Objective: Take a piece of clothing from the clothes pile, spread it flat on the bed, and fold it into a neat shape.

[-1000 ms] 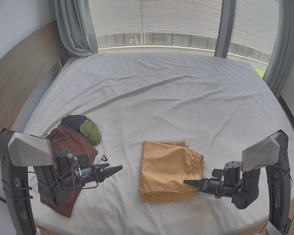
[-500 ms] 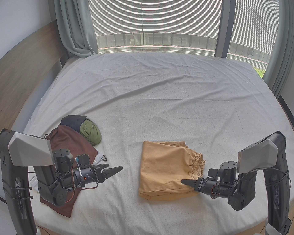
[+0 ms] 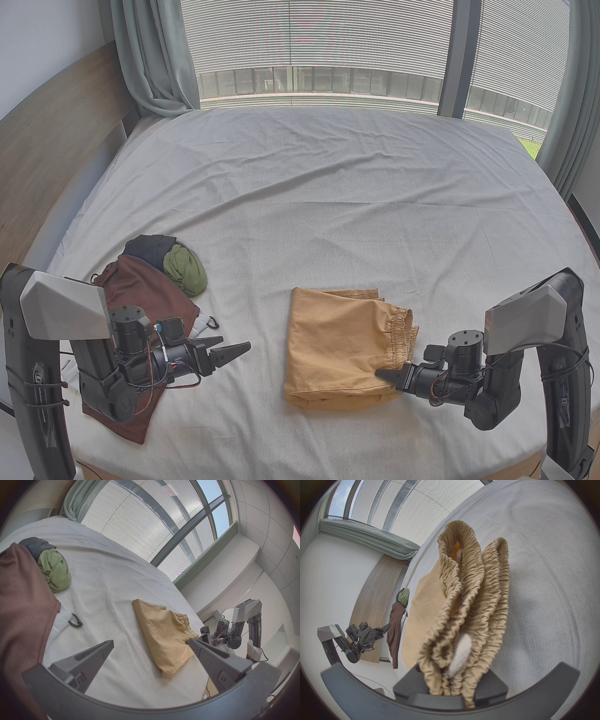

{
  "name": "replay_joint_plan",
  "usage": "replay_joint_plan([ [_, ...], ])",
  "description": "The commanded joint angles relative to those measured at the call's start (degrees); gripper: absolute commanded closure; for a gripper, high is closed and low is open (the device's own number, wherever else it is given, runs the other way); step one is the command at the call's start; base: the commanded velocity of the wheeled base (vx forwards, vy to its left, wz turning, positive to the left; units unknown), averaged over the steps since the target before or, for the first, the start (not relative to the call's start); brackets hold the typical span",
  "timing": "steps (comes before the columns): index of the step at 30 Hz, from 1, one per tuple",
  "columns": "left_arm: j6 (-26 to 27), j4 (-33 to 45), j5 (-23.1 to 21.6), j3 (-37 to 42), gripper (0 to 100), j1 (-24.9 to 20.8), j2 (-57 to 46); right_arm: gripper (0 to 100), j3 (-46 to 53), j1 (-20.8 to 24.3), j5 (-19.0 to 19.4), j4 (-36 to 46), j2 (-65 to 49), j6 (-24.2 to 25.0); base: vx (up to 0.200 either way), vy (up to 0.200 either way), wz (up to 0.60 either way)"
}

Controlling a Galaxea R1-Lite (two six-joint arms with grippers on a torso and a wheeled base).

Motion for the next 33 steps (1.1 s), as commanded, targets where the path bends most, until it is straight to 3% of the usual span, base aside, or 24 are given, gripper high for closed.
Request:
replay_joint_plan([
  [1,2.25,-0.05,0.09,0.37,0,0.72,-0.55,100,0.2,1.14,0.31,-0.13,-0.69,0.0,0.0,0.0,0.0],
  [6,2.61,-0.05,0.0,1.43,0,1.25,-1.78,100,0.73,1.67,0.49,-0.04,-3.77,-0.09,0.0,0.0,0.0],
  [17,3.57,-0.05,-0.09,1.16,0,1.78,-2.22,100,2.93,1.75,4.62,0.14,-15.11,-0.17,0.0,0.0,0.0],
  [22,7.09,-0.05,-0.79,2.31,0,1.86,-2.4,100,2.31,1.67,5.94,0.22,-18.27,-0.26,0.0,0.0,0.0],
  [33,7.18,-0.14,-1.32,4.07,0,1.69,-4.16,100,-1.65,2.63,8.49,0.4,-23.19,0.88,0.0,0.0,0.0],
])
